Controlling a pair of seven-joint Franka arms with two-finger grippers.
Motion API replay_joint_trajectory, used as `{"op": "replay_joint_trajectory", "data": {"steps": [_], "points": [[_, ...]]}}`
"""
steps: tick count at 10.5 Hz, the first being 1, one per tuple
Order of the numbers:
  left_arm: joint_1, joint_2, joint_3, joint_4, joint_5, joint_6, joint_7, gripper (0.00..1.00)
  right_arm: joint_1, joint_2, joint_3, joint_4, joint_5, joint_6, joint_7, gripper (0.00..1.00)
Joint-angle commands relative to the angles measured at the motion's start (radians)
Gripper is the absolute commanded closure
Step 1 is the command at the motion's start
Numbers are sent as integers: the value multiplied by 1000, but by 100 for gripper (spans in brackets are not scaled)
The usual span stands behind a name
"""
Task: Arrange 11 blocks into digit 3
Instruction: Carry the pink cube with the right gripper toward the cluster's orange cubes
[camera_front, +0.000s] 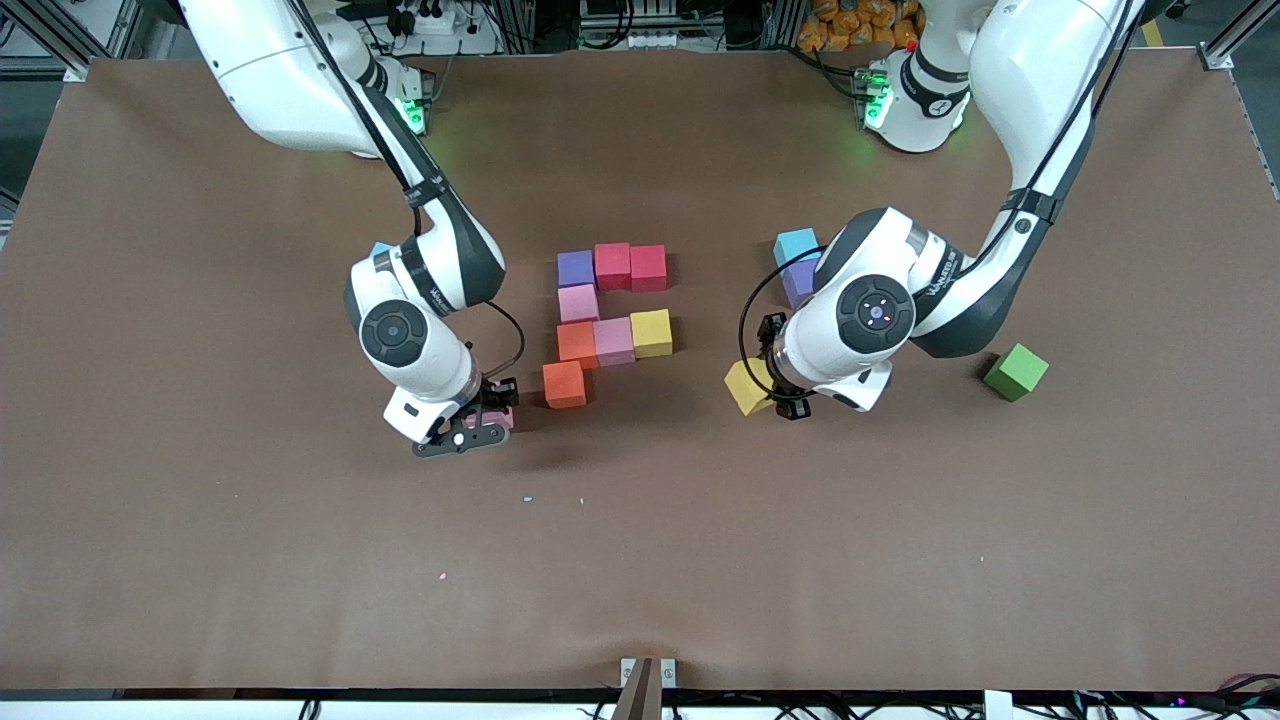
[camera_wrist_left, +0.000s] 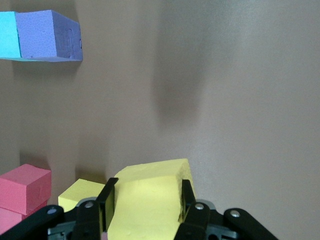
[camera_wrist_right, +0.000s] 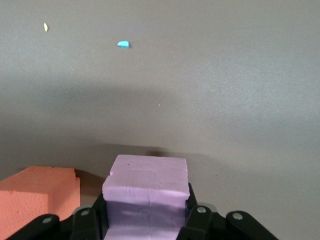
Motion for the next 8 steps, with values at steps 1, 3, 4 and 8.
{"op": "replay_joint_trajectory", "data": {"steps": [1, 3, 4, 8], "points": [[-4, 0, 0, 13, -29, -20, 15, 100, 12, 27, -5, 31, -17, -12, 9, 100], [-4, 0, 0, 15, -29, -18, 15, 100, 20, 48, -5, 31, -17, -15, 9, 100], [-4, 0, 0, 15, -29, -18, 17, 100, 20, 48, -3, 30, -15, -25, 11, 100], [-4, 0, 0, 15, -29, -18, 15, 100, 50, 63, -2, 33, -14, -48, 75, 100]]}}
